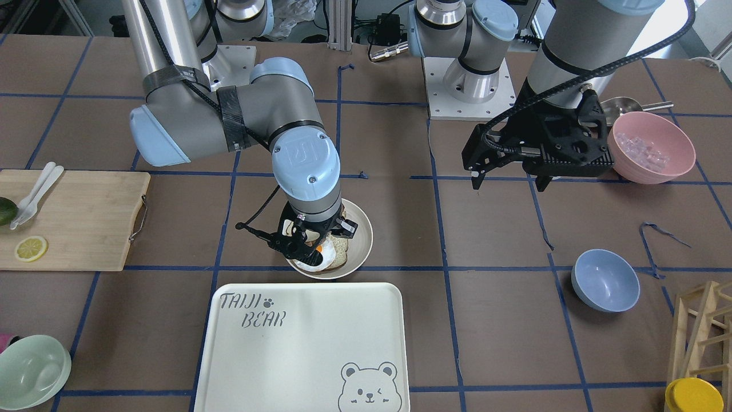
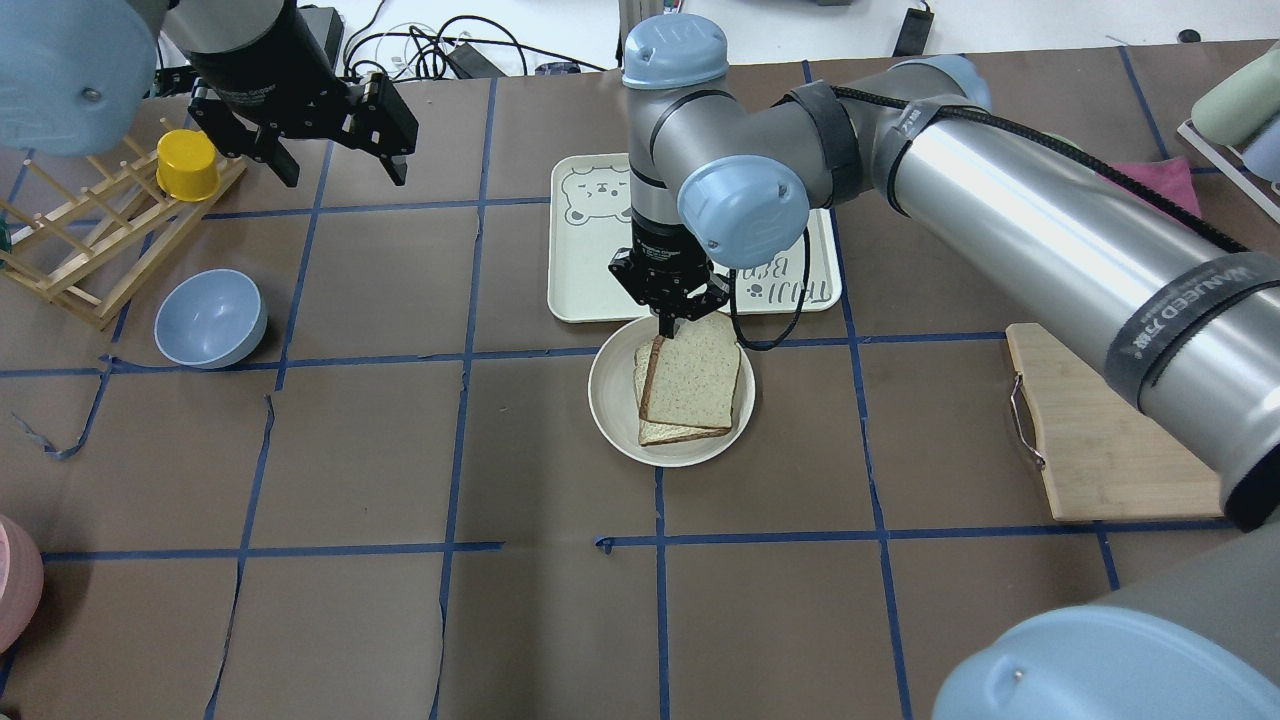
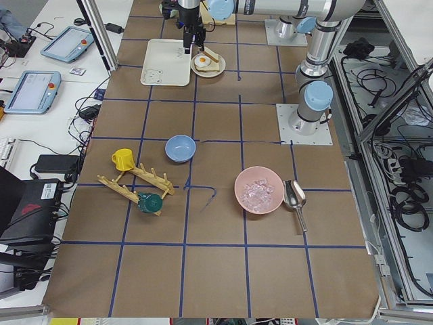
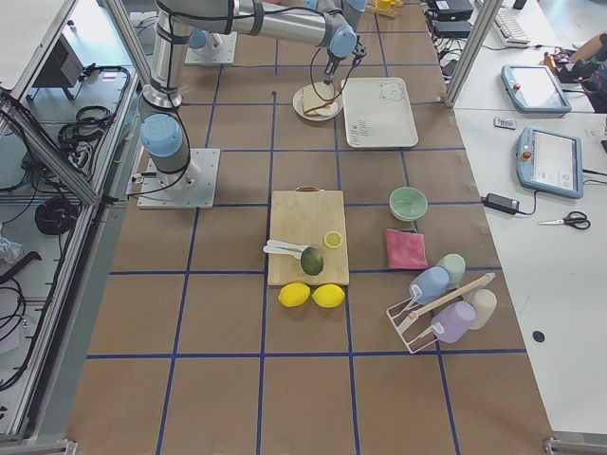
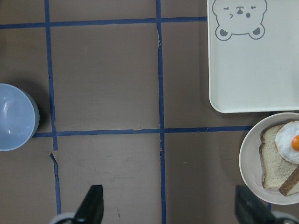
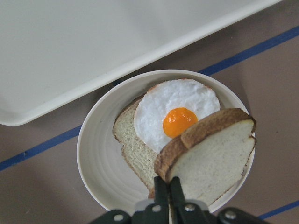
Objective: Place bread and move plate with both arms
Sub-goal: 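Lower the bread onto the egg and open the right gripper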
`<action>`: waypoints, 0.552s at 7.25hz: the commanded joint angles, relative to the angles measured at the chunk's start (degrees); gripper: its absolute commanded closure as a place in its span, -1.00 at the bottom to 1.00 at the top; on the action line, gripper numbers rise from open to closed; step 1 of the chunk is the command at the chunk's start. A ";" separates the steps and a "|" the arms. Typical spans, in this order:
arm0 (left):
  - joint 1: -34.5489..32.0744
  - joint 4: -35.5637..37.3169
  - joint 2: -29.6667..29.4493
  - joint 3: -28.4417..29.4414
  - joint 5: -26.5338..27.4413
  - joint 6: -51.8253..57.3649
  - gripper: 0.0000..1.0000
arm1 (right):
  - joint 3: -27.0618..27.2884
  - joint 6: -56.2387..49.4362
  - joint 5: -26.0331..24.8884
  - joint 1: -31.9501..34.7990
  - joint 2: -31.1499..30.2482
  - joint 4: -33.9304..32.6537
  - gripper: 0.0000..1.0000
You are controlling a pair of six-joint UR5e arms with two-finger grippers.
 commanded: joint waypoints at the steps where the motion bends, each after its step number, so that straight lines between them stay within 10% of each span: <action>1: 0.08 0.00 0.00 0.00 0.00 0.00 -1.00 | -0.05 -1.26 -0.21 0.06 0.63 -1.85 0.68; 2: 0.08 0.00 0.00 0.00 0.00 0.00 -1.00 | 0.04 -1.26 -0.39 0.06 1.76 -4.31 0.04; 4: 0.00 0.00 0.00 0.00 0.00 0.00 -1.00 | -0.05 -1.35 -0.39 0.06 2.12 -5.82 -0.44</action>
